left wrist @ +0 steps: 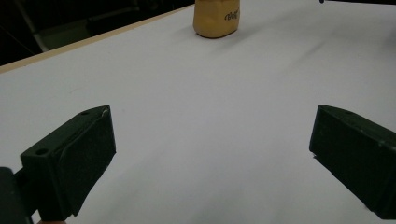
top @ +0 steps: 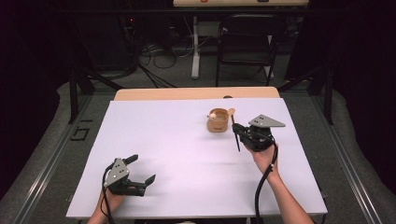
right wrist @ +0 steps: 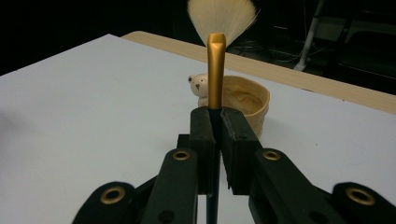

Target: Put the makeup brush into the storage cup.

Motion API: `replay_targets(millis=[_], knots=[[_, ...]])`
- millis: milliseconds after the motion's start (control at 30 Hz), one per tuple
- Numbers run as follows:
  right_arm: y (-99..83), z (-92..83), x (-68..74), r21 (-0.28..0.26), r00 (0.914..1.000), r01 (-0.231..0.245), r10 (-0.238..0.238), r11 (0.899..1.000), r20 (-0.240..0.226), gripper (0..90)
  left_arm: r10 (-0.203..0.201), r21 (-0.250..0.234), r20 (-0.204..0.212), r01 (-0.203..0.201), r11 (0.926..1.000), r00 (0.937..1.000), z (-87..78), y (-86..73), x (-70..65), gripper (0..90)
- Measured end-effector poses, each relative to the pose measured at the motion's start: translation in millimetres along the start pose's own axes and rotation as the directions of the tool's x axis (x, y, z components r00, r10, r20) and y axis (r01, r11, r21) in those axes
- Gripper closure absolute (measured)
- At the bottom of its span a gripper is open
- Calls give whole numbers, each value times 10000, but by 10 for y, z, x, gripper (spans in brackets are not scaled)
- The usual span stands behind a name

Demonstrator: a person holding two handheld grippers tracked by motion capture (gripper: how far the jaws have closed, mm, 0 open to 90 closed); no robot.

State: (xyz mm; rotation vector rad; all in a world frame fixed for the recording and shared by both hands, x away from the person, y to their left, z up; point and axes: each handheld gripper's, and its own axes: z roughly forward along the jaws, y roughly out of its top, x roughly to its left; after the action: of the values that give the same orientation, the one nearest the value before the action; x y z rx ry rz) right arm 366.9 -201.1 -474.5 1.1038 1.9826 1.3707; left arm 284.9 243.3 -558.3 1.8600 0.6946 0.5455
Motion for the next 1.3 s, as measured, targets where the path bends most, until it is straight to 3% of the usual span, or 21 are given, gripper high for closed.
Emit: replay_targets(millis=[733,1300], knots=[[188,44,16,-392,9998,174,-172,9991,37,837,-38,-10,-110,38,10000,9999,-9,-3,12,3],[293,108,-4,-572,9996,248,-242,9981,113,837,-165,-336,-154,160,9993,9997,-27,-3,27,3]])
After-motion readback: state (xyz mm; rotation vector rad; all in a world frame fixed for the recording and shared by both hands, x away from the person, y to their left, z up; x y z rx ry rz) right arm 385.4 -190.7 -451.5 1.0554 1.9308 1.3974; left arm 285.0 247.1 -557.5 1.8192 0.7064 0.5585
